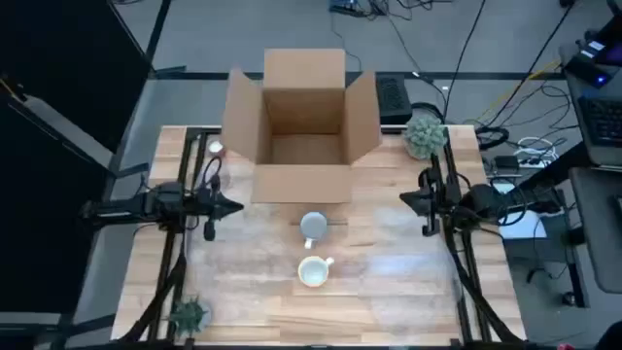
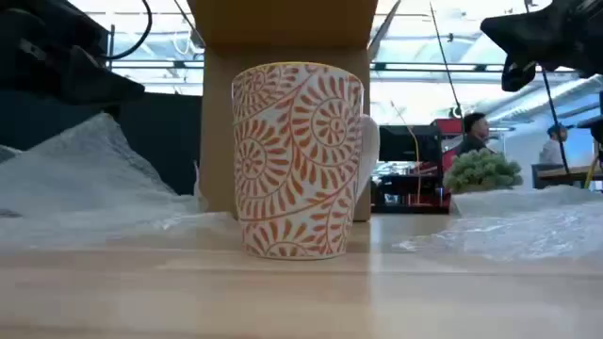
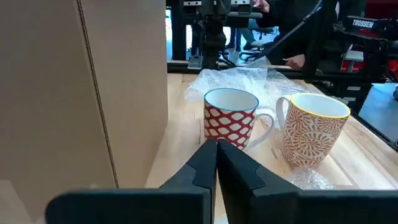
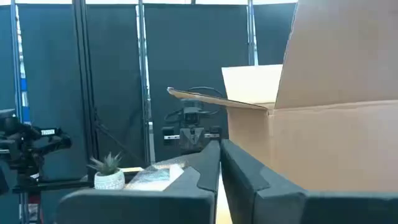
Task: Wrap mug
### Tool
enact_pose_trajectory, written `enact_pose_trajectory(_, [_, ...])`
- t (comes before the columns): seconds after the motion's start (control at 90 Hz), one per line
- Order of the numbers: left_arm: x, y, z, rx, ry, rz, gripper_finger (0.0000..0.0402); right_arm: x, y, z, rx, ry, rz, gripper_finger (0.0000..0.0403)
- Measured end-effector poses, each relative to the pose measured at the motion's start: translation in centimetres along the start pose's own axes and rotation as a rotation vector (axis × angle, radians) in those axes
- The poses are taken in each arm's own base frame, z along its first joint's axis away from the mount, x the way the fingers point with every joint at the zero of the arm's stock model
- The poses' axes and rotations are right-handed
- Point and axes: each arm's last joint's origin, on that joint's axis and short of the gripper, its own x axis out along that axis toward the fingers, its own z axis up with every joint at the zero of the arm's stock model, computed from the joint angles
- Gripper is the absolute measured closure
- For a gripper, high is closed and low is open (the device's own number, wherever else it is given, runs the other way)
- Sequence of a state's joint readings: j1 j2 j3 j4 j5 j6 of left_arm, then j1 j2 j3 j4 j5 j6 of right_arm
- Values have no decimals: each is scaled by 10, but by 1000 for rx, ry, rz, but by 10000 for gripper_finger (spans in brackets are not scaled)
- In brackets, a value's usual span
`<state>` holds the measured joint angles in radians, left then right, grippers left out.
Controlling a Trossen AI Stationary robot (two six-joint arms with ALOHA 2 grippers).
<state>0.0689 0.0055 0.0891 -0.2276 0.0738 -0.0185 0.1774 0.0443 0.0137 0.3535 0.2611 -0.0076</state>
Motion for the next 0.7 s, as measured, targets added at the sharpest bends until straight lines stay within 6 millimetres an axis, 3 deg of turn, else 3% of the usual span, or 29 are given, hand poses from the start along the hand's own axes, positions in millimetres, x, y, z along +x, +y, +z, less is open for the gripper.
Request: enact_pose_trajectory(0.7, [0, 0, 0, 0, 0, 0, 402, 0, 0, 0, -19, 0, 0, 403])
